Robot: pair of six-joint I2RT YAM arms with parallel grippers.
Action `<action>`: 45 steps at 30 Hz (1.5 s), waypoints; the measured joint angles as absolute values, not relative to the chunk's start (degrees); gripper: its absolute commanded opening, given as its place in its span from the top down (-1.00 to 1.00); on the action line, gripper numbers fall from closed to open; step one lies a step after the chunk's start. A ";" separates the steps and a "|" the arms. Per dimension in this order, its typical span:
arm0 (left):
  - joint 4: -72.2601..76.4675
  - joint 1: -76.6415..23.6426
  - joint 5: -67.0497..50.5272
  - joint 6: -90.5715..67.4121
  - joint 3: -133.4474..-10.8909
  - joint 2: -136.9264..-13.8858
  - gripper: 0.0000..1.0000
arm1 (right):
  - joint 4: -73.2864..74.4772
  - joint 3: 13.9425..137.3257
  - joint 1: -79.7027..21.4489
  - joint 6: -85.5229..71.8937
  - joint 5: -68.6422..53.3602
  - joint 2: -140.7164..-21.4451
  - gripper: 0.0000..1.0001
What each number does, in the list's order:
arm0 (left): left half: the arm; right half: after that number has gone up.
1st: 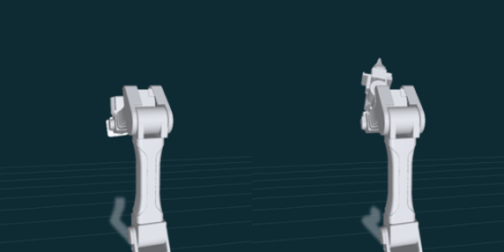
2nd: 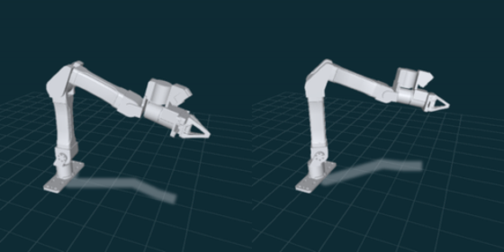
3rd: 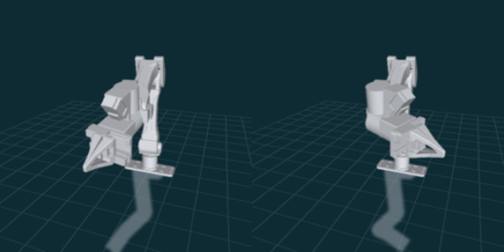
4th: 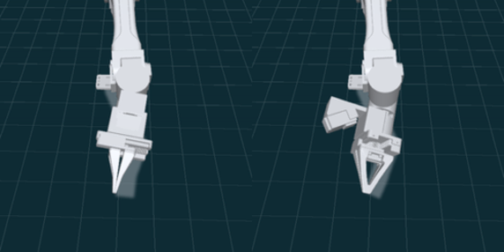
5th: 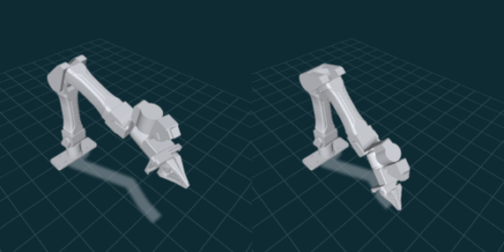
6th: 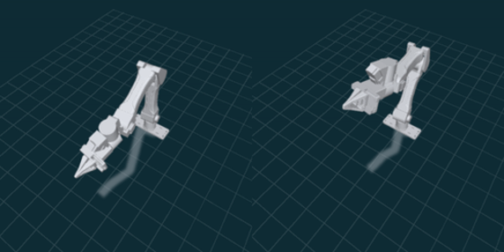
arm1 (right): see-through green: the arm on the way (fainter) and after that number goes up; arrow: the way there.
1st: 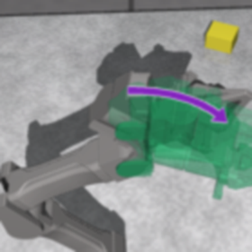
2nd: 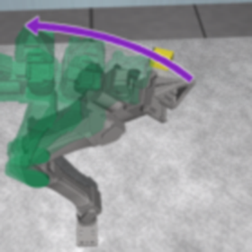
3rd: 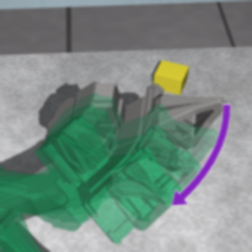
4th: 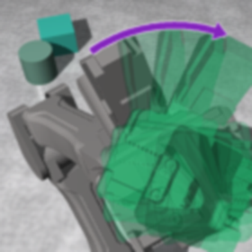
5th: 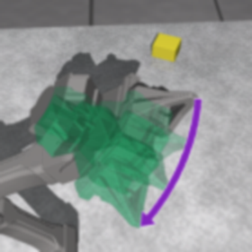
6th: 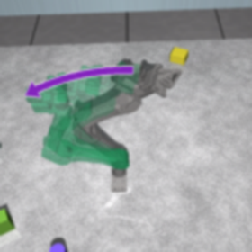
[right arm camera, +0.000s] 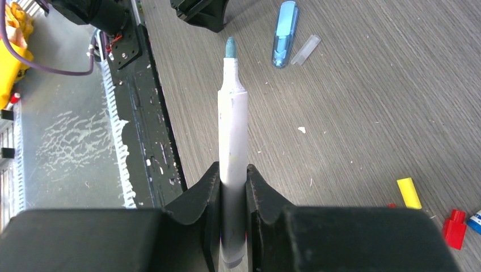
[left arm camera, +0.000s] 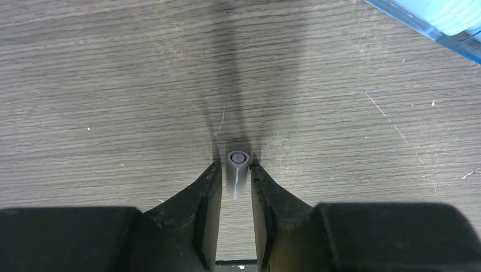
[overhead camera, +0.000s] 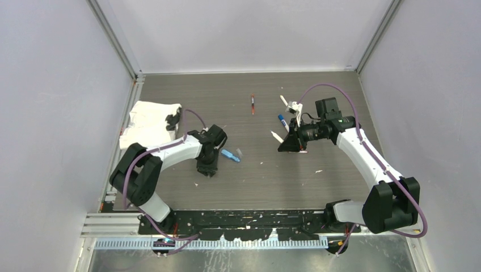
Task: Insert the pens into the pen caps
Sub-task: Place the pen cap at the center of the board, then insert the pen cap onto the pen.
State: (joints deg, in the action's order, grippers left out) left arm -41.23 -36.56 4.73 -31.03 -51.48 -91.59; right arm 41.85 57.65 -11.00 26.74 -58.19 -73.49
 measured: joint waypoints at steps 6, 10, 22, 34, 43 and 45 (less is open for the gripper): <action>-41.58 -36.25 3.64 -30.85 -51.94 -92.53 0.85 | 41.87 57.65 -11.00 26.74 -58.67 -73.49 0.98; -41.65 -36.21 3.01 -30.41 -52.12 -92.66 0.99 | 41.89 57.65 -10.76 26.76 -59.40 -73.49 0.98; -33.45 -36.82 -5.91 -34.94 -50.39 -79.77 0.99 | 42.50 56.40 -10.74 29.23 -64.45 -71.09 0.98; 17.21 -38.61 -9.61 -63.16 -30.52 -64.23 0.99 | 41.80 55.64 -10.76 28.71 -70.59 -69.73 0.98; 38.41 -40.14 -5.63 -78.37 -30.20 -74.08 0.99 | 31.77 52.99 -11.86 15.46 -66.17 -69.14 0.98; 39.90 -40.75 -4.56 -80.51 -31.03 -75.50 0.99 | 30.85 52.99 -12.49 14.17 -65.08 -69.43 0.98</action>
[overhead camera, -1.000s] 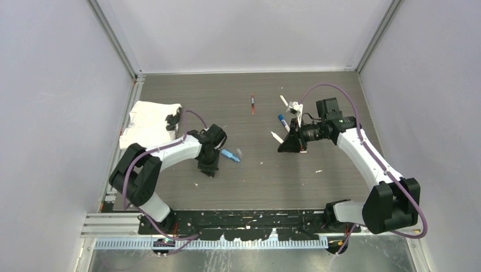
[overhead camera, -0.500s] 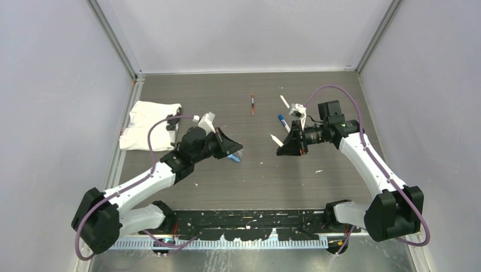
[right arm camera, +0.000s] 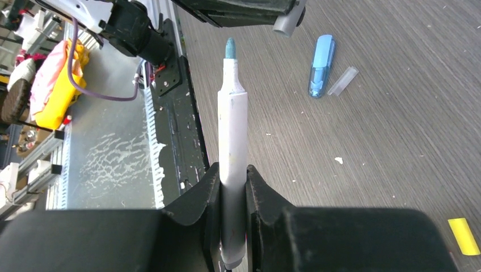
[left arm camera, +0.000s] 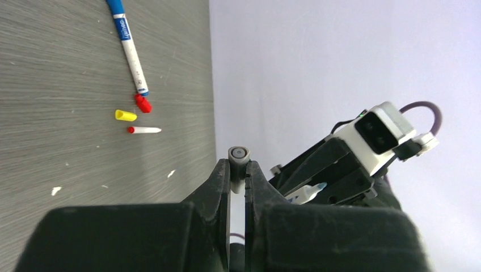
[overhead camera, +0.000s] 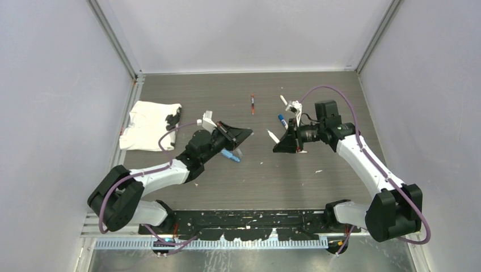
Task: Insert the pens into the pen caps
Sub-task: Insert the pen cap onto the pen.
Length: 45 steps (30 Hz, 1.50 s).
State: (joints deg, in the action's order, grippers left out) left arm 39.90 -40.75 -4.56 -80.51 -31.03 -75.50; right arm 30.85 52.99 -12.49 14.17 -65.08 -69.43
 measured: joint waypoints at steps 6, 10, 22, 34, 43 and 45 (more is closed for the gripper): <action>41.50 -42.17 -0.43 -84.14 -31.70 -77.06 0.99 | 29.30 52.86 -16.03 11.92 -61.43 -72.16 0.98; 41.82 -42.96 1.19 -84.99 -31.92 -77.34 0.99 | 28.08 52.36 -18.22 10.17 -58.85 -73.95 0.98; 42.68 -44.53 2.04 -85.17 -32.99 -78.54 0.99 | 25.78 52.12 -19.84 6.63 -53.82 -74.91 0.98; 43.44 -44.64 2.11 -85.32 -32.99 -79.24 0.99 | 25.30 52.12 -19.90 4.97 -51.94 -75.42 0.98; 45.01 -44.69 1.89 -86.41 -32.99 -82.37 0.99 | 25.28 52.12 -19.97 4.54 -52.12 -75.61 0.98; 45.95 -44.69 1.63 -86.80 -32.99 -83.18 0.99 | 25.30 52.12 -20.05 4.47 -52.14 -76.01 0.98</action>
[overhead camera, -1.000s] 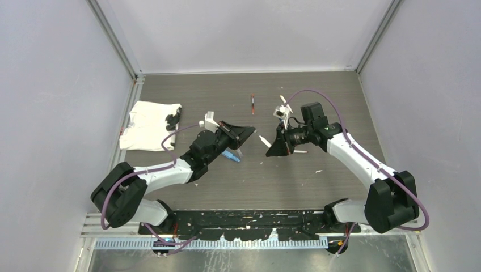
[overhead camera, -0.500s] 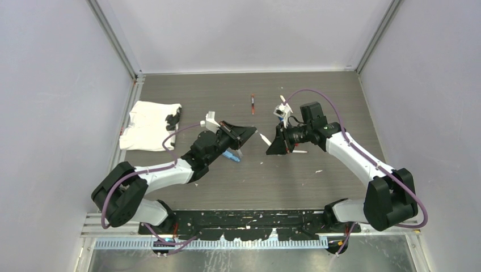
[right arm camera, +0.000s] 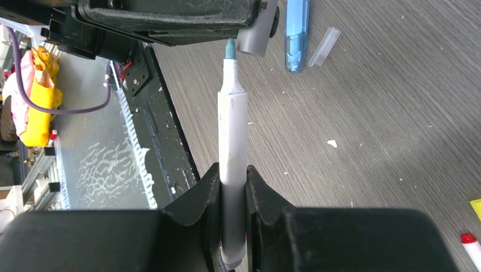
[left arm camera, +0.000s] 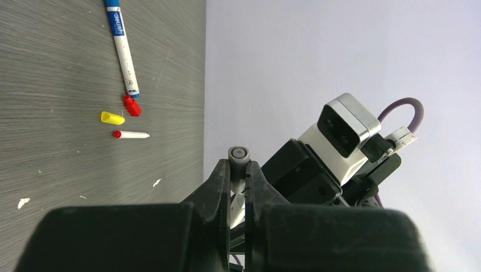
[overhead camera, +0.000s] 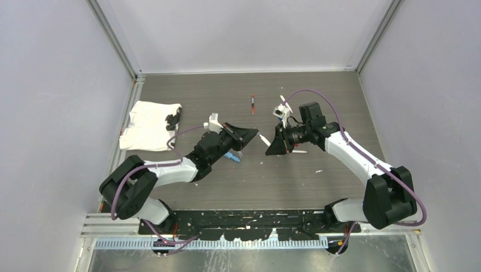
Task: Insert the pens into the pen caps
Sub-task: Insert the pen cap onto the pen.
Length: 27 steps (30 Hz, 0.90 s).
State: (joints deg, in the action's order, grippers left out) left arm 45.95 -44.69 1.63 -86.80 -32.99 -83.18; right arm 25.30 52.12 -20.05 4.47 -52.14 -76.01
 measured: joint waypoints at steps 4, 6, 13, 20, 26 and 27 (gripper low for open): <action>47.51 -44.80 1.37 -87.26 -32.99 -84.27 0.99 | 25.32 52.12 -20.10 4.36 -52.12 -76.55 0.97; 48.12 -44.84 1.48 -87.68 -32.99 -84.33 0.99 | 25.30 52.14 -20.10 4.36 -52.18 -76.55 0.98; 49.25 -44.91 1.98 -88.12 -32.93 -84.33 0.99 | 25.65 52.14 -20.14 4.60 -52.77 -76.55 0.98; 50.50 -44.91 2.02 -88.12 -32.75 -84.33 0.99 | 25.78 52.16 -20.14 4.73 -52.80 -76.55 0.98; 51.62 -44.91 2.07 -88.25 -32.21 -84.33 0.99 | 25.80 52.16 -20.14 4.73 -52.80 -76.55 0.98; 51.88 -44.91 2.13 -88.33 -32.05 -84.36 0.99 | 25.80 52.16 -20.14 4.73 -52.84 -76.53 0.98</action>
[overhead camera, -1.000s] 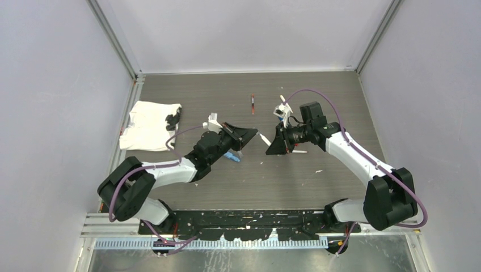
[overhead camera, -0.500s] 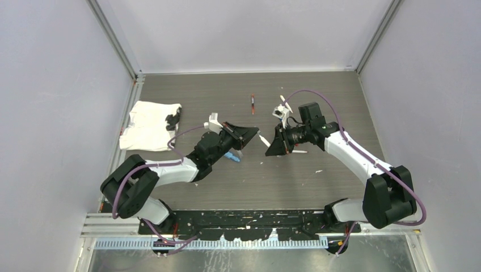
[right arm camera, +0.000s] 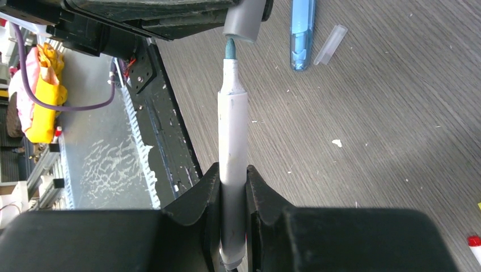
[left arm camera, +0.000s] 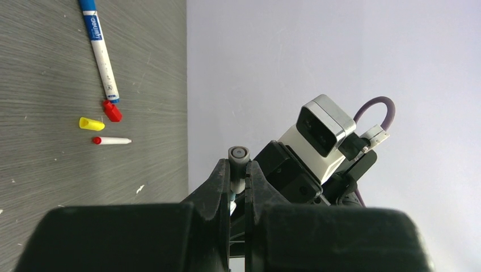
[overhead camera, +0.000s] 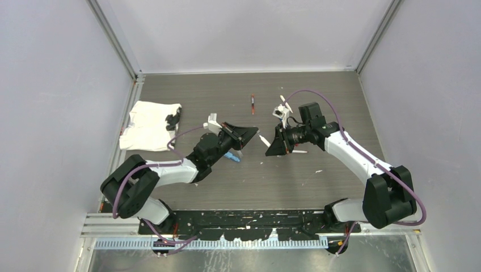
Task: Insert the pens into the pen caps
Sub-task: Insert the pen cap onto the pen.
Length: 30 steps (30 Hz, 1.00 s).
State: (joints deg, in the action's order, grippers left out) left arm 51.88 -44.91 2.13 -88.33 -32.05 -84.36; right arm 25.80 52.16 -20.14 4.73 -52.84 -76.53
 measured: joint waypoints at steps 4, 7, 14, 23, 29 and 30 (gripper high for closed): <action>52.56 -44.91 2.44 -88.53 -31.57 -84.53 0.99 | 25.82 52.16 -20.14 4.80 -53.41 -76.53 0.98; 52.97 -44.91 2.57 -88.60 -31.42 -84.64 0.99 | 25.82 52.18 -20.14 4.80 -53.52 -76.53 0.98; 53.65 -44.91 2.61 -88.60 -31.00 -84.86 0.99 | 25.85 52.18 -20.14 4.69 -52.95 -76.53 0.98; 55.02 -44.91 2.55 -88.77 -30.76 -86.28 0.99 | 25.74 52.18 -20.14 3.11 -51.44 -76.53 0.98; 57.04 -44.91 2.28 -89.34 -30.63 -87.42 0.99 | 25.67 52.21 -20.14 1.61 -50.26 -76.55 0.98; 57.30 -44.91 2.28 -89.38 -30.61 -87.53 0.99 | 25.65 52.21 -20.14 1.37 -50.13 -76.55 0.98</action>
State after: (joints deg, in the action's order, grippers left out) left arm 57.30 -44.91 2.28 -89.38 -30.61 -87.53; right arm 25.65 52.21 -20.14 1.37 -50.13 -76.55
